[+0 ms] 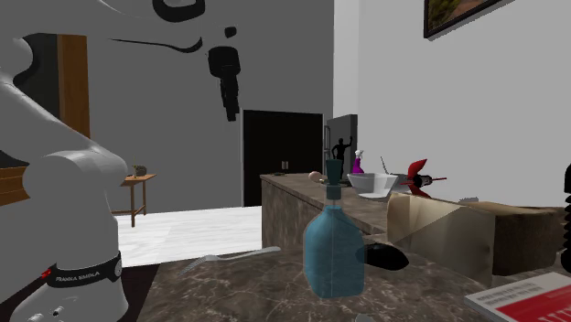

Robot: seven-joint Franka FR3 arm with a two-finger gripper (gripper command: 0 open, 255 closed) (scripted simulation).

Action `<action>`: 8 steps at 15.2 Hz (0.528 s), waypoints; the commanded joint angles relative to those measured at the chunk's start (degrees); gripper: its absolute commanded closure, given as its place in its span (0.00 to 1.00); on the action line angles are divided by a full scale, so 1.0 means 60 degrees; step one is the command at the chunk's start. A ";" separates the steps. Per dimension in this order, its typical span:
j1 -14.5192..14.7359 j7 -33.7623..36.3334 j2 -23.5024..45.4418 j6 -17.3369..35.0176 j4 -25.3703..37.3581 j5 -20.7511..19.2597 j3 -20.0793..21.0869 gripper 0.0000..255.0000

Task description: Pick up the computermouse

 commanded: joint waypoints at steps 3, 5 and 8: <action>-0.0117 0.0199 0.0596 0.0518 -0.0005 -0.0045 -0.0011 0.00; -0.0237 0.0397 0.1220 0.1014 0.0041 -0.0091 -0.0024 0.00; -0.0410 0.0696 0.2199 0.1708 0.0200 -0.0166 -0.0054 0.00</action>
